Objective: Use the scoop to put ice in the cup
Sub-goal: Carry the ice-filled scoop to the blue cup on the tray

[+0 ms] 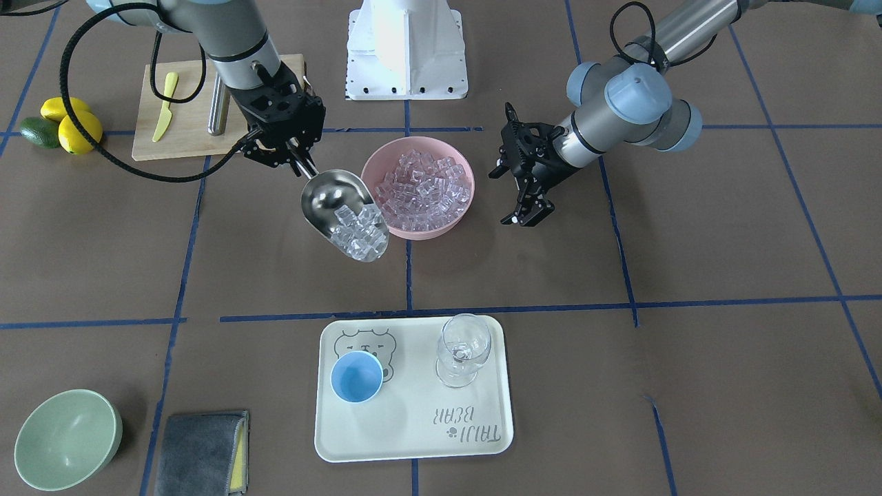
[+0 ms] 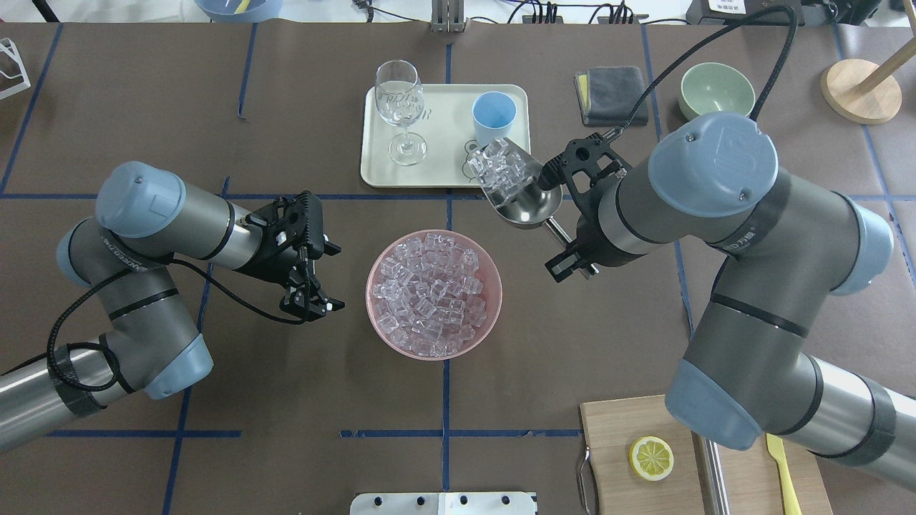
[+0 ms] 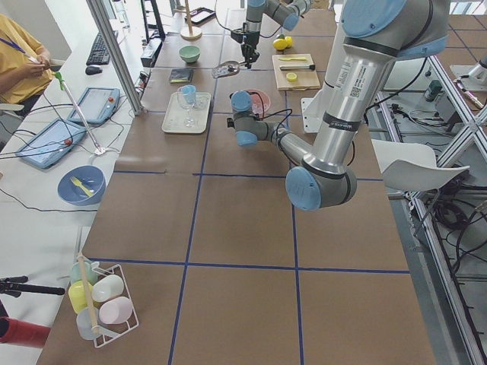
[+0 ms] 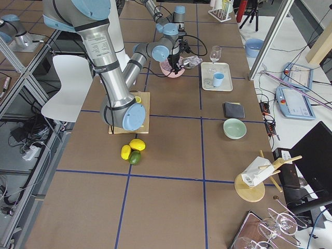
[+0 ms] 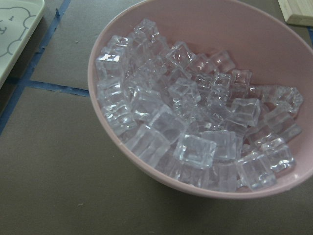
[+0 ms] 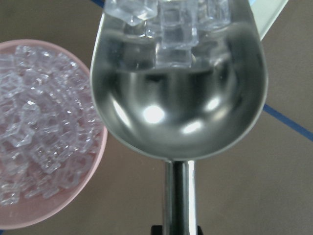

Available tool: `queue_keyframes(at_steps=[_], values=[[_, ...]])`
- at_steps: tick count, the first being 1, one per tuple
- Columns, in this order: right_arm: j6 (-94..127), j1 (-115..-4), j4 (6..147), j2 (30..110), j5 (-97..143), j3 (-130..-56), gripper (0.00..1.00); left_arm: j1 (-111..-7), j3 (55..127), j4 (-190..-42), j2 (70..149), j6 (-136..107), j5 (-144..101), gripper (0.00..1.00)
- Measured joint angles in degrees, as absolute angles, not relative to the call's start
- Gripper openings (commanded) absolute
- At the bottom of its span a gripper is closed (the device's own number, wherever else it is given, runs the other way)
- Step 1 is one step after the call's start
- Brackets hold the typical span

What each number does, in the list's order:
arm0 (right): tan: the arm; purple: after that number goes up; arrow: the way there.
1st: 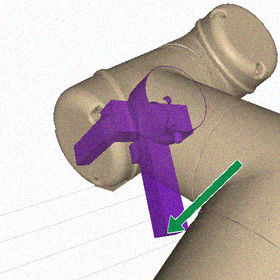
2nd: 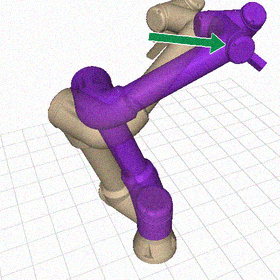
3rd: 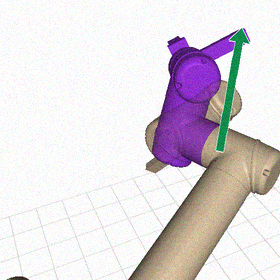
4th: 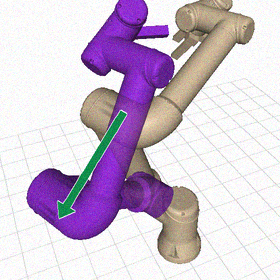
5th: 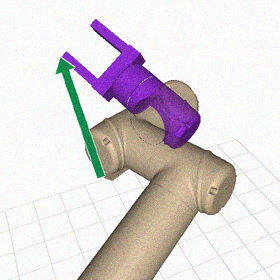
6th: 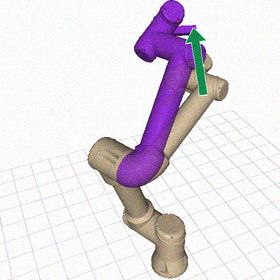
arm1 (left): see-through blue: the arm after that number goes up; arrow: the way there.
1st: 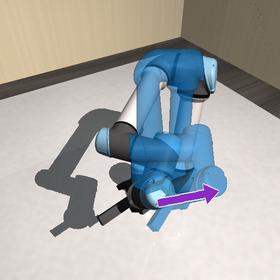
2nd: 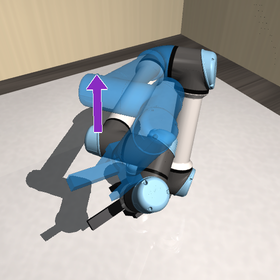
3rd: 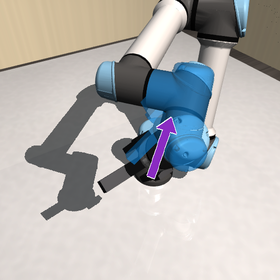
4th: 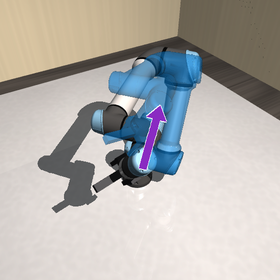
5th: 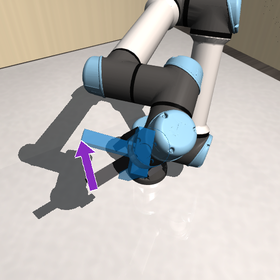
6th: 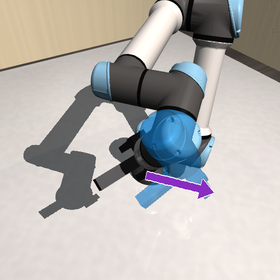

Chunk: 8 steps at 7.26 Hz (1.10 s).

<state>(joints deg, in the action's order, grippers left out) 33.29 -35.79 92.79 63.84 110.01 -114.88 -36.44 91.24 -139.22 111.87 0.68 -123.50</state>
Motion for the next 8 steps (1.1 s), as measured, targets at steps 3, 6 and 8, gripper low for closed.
queue_keyframes(at_steps=[3,6,8], values=[[33.8,-40.7,92.7,58.2,111.6,-104.7,0.00,-37.2,91.3,-139.2,111.0,0.7,-123.4,1.00],[32.8,-43.3,92.7,53.8,113.9,-97.1,0.00,-37.3,91.0,-139.2,110.9,0.7,-123.3,1.00],[28.4,-45.1,94.2,52.6,117.9,-94.7,0.00,-37.3,90.8,-139.2,110.9,0.7,-123.2,1.00]])
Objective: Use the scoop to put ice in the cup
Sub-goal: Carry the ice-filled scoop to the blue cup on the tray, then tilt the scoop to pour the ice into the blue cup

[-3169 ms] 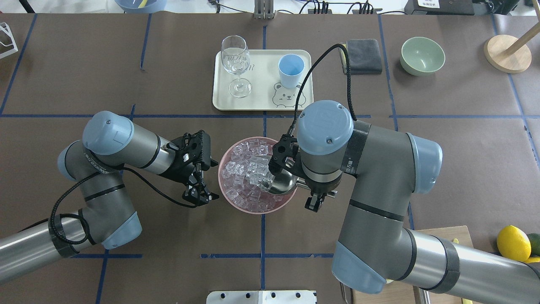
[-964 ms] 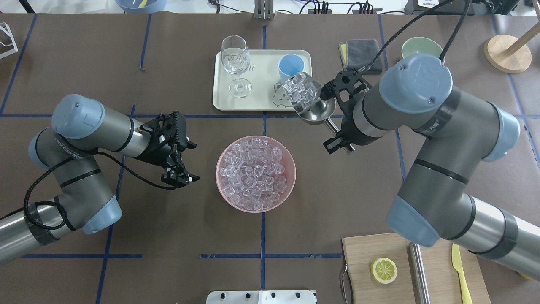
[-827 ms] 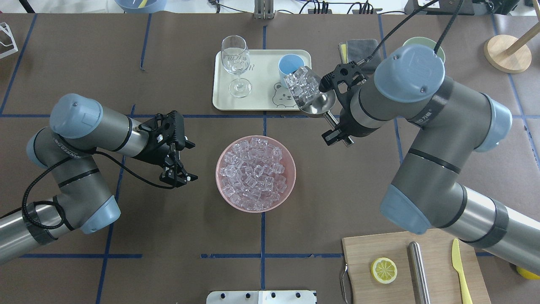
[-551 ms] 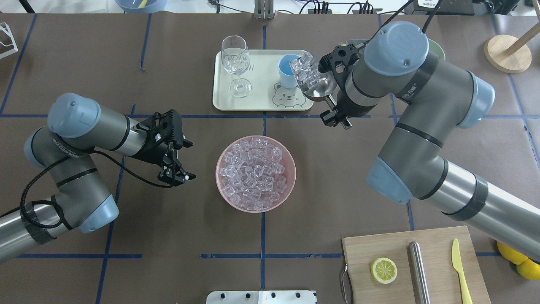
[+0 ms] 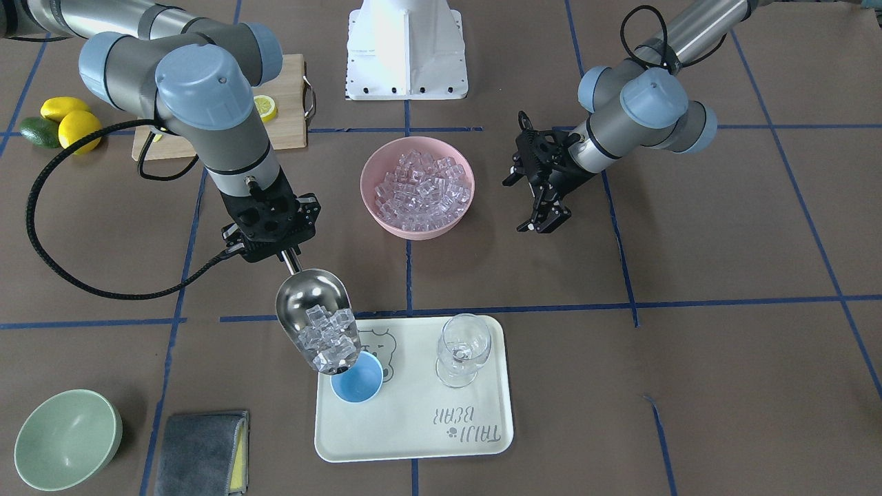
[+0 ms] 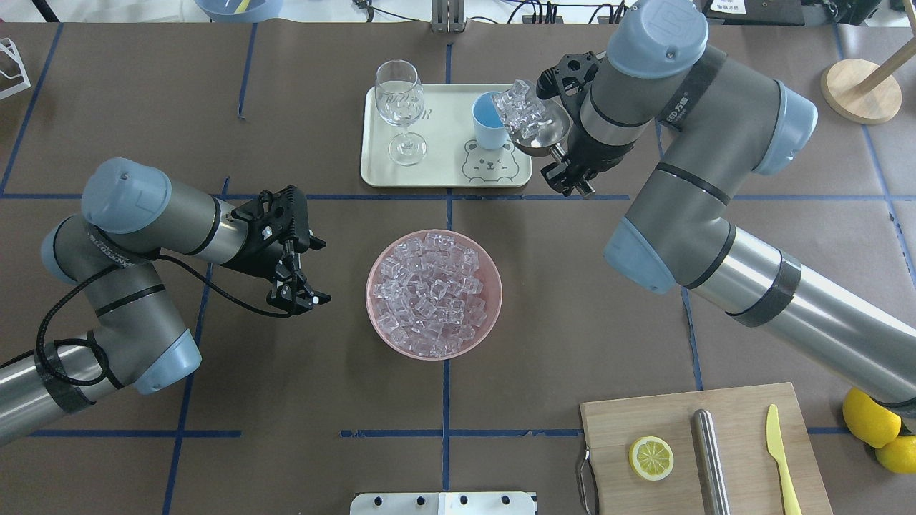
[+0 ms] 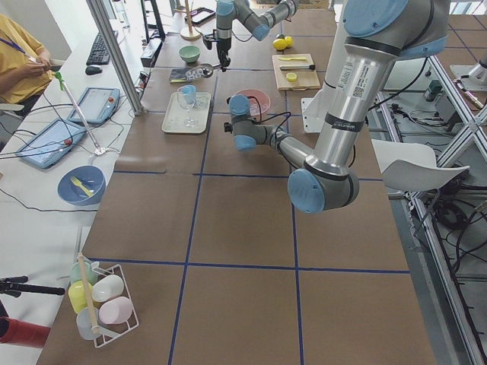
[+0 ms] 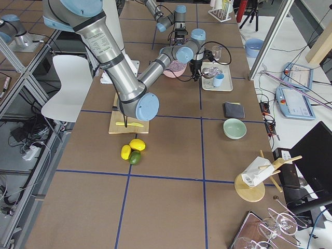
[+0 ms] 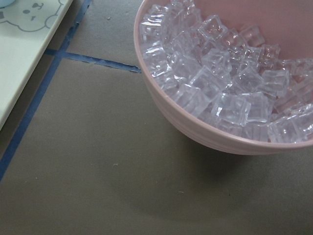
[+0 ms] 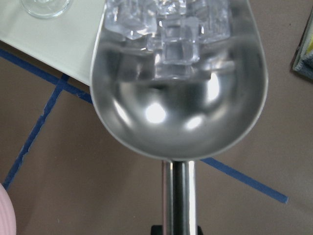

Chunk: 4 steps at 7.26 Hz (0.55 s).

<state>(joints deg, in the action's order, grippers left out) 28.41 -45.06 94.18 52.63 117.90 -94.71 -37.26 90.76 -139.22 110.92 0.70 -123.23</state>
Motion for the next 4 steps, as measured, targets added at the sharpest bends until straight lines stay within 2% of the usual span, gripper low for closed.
queue_keyframes(at_steps=[4], values=[[16.0,-46.7,109.0,45.7,119.3,-91.5,0.00,-36.9,90.8,-139.2,110.9,0.7,-123.2,1.00]])
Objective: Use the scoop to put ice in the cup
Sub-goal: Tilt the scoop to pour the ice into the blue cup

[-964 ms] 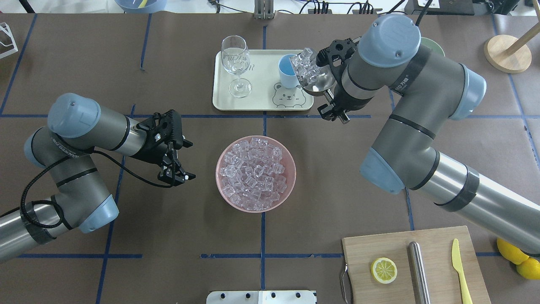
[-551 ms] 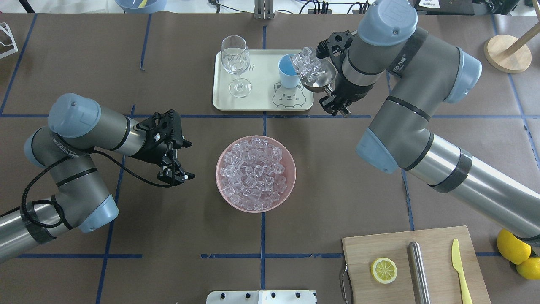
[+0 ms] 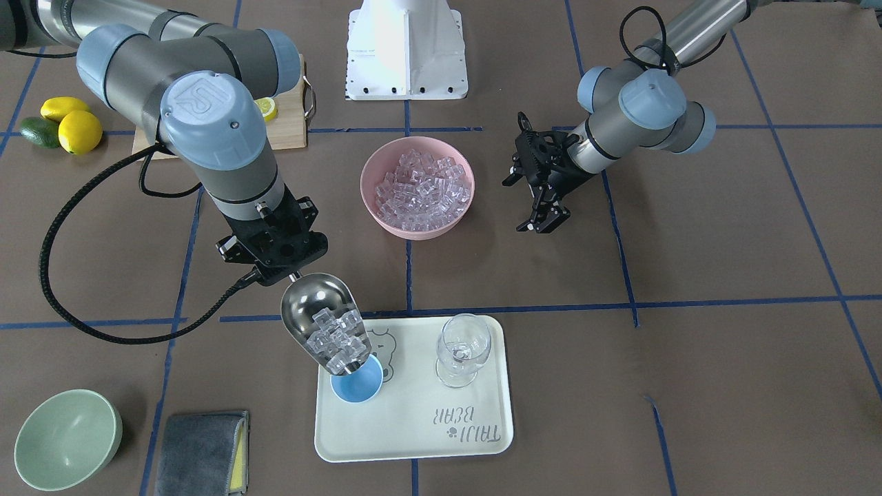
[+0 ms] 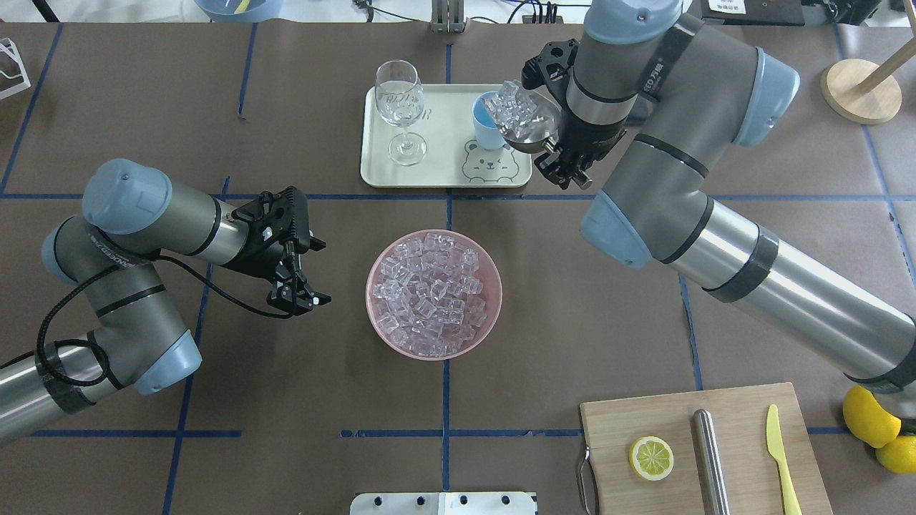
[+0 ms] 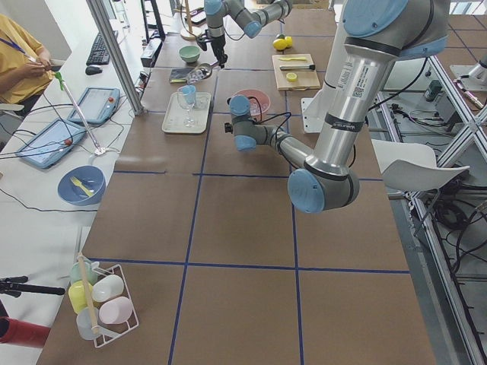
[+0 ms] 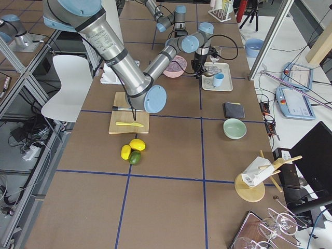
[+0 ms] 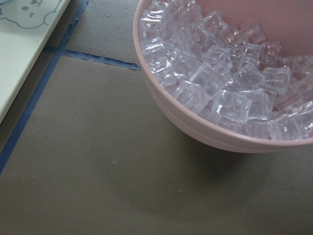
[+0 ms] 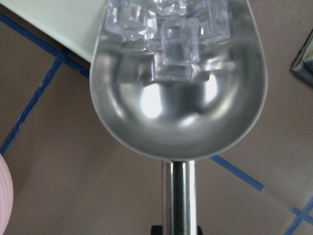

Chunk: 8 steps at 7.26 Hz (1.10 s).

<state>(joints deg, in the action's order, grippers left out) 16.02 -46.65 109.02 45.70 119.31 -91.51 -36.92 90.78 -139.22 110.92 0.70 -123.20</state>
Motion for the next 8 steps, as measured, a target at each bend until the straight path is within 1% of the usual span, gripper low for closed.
queue_keyframes(at_steps=[3,6,8], values=[[11.8,-47.3,117.2,41.4,119.0,-88.7,0.00,-36.8,90.9,-139.2,110.9,0.7,-123.2,1.00],[7.4,-48.3,121.1,36.9,119.0,-82.8,0.00,-36.7,91.1,-139.2,111.0,0.6,-123.2,1.00],[3.1,-48.5,122.4,35.9,118.6,-81.2,0.00,-36.7,91.3,-139.2,111.1,0.6,-123.2,1.00]])
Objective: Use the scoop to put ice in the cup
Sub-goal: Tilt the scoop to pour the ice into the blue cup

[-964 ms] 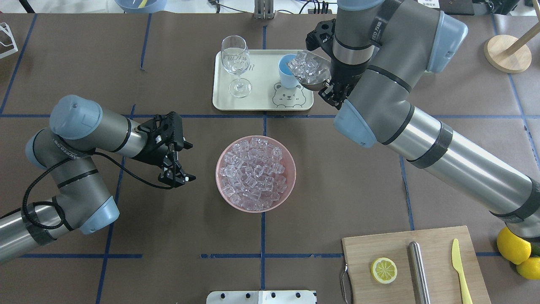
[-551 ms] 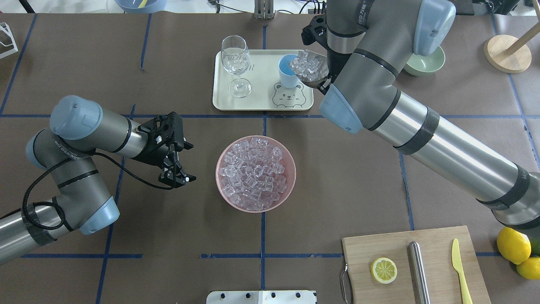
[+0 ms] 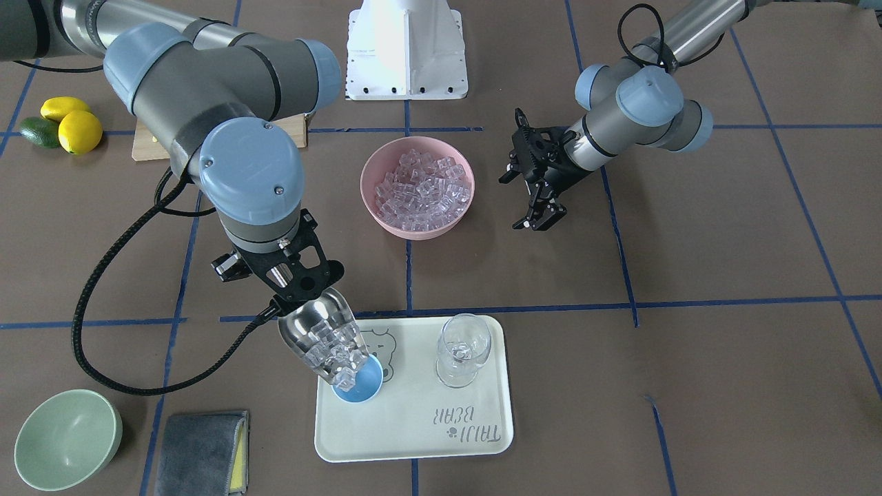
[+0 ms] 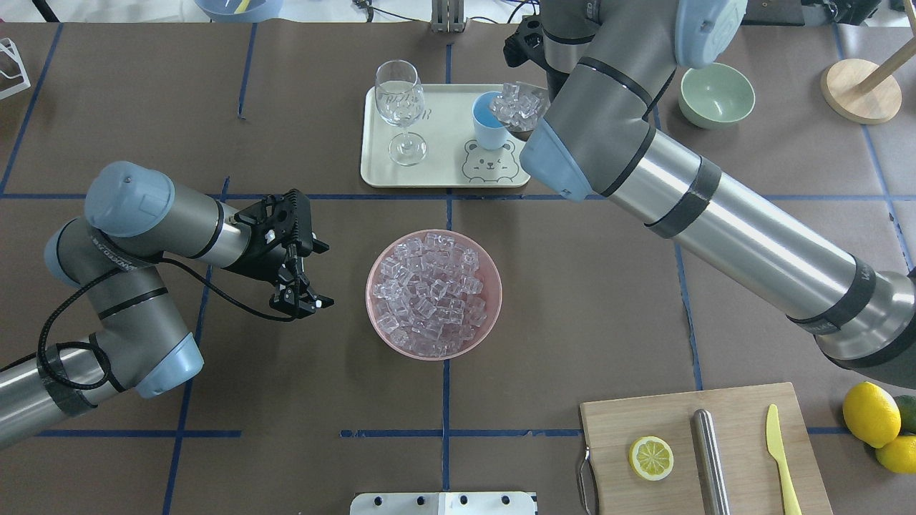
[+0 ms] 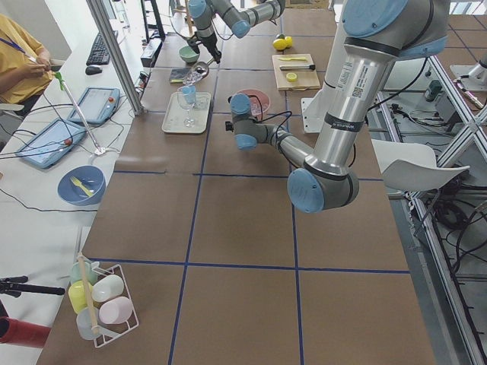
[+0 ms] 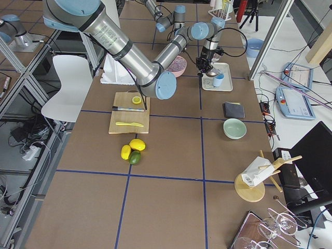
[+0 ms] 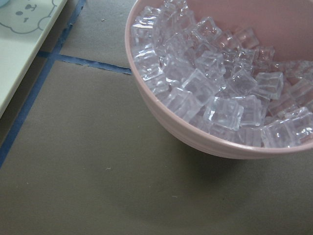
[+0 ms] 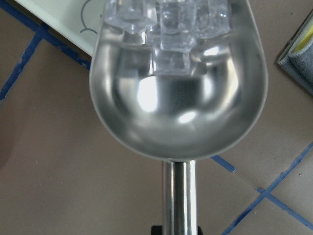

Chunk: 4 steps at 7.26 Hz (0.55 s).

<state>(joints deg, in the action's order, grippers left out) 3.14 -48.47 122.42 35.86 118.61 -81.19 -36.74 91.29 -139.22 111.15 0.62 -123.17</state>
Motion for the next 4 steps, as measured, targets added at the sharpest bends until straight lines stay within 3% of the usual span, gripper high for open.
queue_keyframes(at_steps=[4], values=[[-2.1,-48.5,128.0,31.4,117.0,-76.6,0.00,-36.7,91.4,-139.2,111.0,0.6,-123.1,1.00]])
